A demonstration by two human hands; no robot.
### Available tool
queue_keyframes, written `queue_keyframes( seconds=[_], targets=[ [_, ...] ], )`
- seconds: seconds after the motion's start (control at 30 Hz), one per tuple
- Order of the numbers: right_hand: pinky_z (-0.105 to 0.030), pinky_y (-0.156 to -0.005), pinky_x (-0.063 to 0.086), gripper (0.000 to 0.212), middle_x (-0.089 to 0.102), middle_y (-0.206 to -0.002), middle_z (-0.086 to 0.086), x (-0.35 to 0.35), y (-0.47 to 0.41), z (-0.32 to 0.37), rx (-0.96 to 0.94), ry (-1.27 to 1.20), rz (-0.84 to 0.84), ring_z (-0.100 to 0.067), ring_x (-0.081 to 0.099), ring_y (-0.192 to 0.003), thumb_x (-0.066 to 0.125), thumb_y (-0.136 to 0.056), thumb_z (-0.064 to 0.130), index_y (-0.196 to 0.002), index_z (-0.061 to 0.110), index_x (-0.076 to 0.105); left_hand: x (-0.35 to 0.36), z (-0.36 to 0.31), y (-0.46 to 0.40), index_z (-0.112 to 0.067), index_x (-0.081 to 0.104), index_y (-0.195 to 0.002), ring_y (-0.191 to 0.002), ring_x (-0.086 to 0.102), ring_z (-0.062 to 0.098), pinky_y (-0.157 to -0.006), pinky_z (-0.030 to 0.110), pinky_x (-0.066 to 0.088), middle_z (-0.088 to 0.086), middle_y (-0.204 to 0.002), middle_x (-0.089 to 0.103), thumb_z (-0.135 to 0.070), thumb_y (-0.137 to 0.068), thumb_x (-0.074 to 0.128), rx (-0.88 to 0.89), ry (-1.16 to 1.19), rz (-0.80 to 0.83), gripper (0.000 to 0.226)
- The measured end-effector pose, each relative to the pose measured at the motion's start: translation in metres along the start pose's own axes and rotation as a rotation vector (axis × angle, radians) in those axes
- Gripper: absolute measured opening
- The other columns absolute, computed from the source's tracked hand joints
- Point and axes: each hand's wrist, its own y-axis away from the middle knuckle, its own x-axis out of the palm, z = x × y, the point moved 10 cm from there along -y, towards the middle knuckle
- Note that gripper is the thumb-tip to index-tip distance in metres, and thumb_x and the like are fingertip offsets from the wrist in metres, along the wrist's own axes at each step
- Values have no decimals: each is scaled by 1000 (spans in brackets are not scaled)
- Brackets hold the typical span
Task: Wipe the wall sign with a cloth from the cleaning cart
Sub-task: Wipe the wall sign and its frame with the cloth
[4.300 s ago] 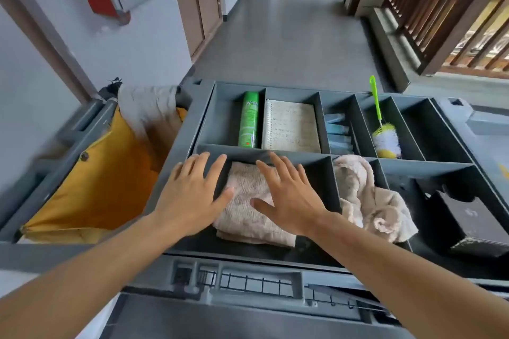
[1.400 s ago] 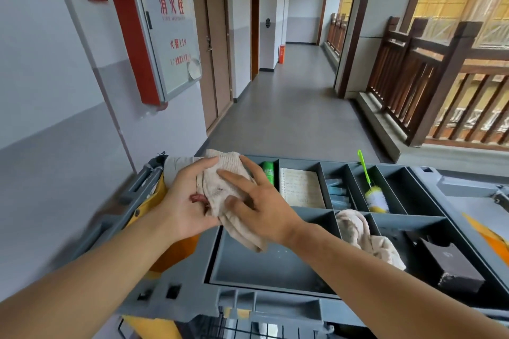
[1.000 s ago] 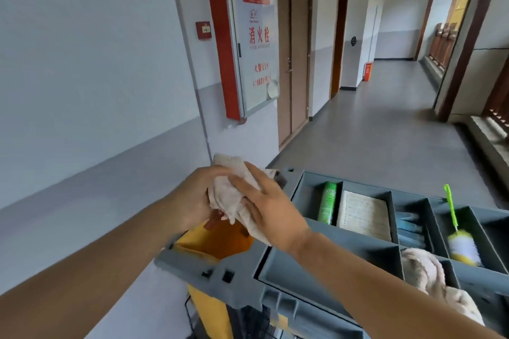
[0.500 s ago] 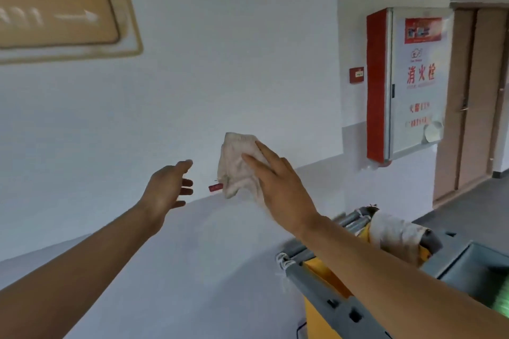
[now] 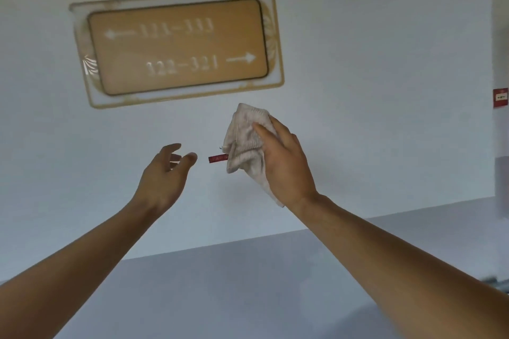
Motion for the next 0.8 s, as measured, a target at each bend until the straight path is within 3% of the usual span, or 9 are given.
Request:
queue_keyframes(
  seconds=[0.13,0.27,0.4,0.47,0.57,0.63,0.8],
  targets=[
    [-47,-106,43,42,60,-134,15,52,-25,18,-100,8,-5,-10,54,-128,45,-95,67,-134,53,52,-49,7,-32,-31,43,-144,-120,52,17,-95,35,40,-1,-140,54,-52,-93,53,115,-51,-77,56],
    [-44,-114,39,38,52,-144,17,84,-46,28,-204,142,-36,-12,46,-136,42,-100,52,-137,50,52,-77,17,-64,-29,41,-146,-128,50,20,-96,34,39,1,-143,51,-50,-94,53,182,-109,-118,57],
    [-38,-115,36,57,39,-152,17,109,-66,38,-325,336,-64,-11,37,-140,29,-90,54,-145,45,38,-96,29,-102,-29,39,-146,-130,50,21,-96,35,38,2,-146,50,-51,-93,52,231,-162,-162,59],
    [-37,-114,37,67,33,-158,10,115,-77,43,-405,497,-85,-16,35,-141,25,-85,49,-148,36,42,-98,31,-118,-29,38,-147,-129,50,22,-98,36,39,2,-146,49,-51,-93,52,264,-200,-180,60],
    [-40,-115,37,57,31,-161,0,116,-108,40,-463,568,-109,-22,34,-142,51,-92,24,-149,24,45,-96,34,-149,-31,37,-148,-126,52,23,-99,36,39,4,-146,48,-51,-93,52,285,-236,-213,60],
    [-36,-115,32,62,31,-161,-3,112,-128,36,-482,590,-125,-24,32,-144,65,-91,10,-149,22,46,-90,37,-167,-32,36,-147,-127,50,24,-96,35,38,5,-145,48,-50,-93,52,279,-250,-229,60],
    [-43,-110,42,62,38,-157,-5,90,-181,27,-561,626,-199,-27,36,-141,65,-87,11,-146,19,49,-72,30,-205,-33,31,-150,-131,46,28,-103,42,38,6,-147,44,-52,-92,50,311,-332,-276,64]
  ],
)
